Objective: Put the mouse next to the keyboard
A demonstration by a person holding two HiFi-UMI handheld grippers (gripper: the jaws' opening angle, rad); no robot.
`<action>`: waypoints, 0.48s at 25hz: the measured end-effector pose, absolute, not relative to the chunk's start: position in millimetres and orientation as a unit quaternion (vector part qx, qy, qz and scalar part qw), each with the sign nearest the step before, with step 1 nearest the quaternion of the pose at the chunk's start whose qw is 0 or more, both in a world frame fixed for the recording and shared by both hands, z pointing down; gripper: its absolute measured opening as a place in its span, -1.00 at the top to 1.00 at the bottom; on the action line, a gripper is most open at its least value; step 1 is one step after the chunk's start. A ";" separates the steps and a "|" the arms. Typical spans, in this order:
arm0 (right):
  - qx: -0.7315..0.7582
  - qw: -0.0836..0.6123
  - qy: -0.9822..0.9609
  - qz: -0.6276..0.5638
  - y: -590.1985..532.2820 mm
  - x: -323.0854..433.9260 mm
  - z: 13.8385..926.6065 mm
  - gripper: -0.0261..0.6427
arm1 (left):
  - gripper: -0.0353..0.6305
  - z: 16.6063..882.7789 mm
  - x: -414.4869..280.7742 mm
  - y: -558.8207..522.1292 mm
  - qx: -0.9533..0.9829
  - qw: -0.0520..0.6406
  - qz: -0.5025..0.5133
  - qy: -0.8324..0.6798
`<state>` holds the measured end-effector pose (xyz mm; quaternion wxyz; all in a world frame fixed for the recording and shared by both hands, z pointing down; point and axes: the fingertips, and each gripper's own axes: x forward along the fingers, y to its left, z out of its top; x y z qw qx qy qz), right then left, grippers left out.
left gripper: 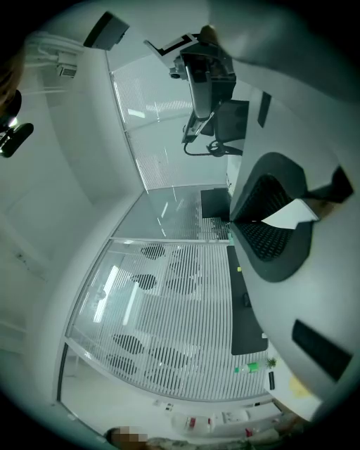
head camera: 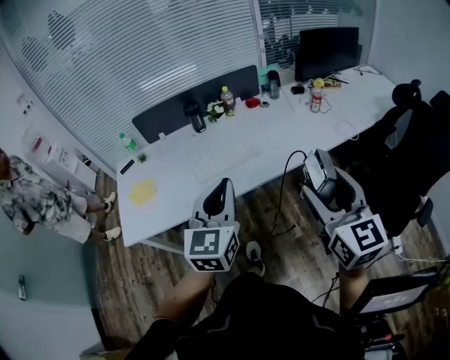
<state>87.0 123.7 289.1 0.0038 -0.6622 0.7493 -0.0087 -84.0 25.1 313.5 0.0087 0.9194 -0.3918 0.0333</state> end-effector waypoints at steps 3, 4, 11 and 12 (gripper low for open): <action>-0.666 -0.005 0.746 -0.005 100.7 96.8 288.6 0.04 | 0.81 316.3 -72.0 -1.3 0.922 0.014 0.026 -0.386; -0.667 -0.007 0.745 -0.004 91.2 99.0 287.8 0.04 | 0.81 315.9 -68.8 -11.9 0.923 0.014 0.025 -0.385; -0.669 -0.021 0.743 0.004 17.0 116.8 275.5 0.04 | 0.81 308.4 -43.1 -90.7 0.926 0.012 0.023 -0.376; -0.669 -0.022 0.743 0.005 6.3 118.8 274.5 0.04 | 0.81 307.4 -40.8 -101.7 0.926 0.011 0.023 -0.376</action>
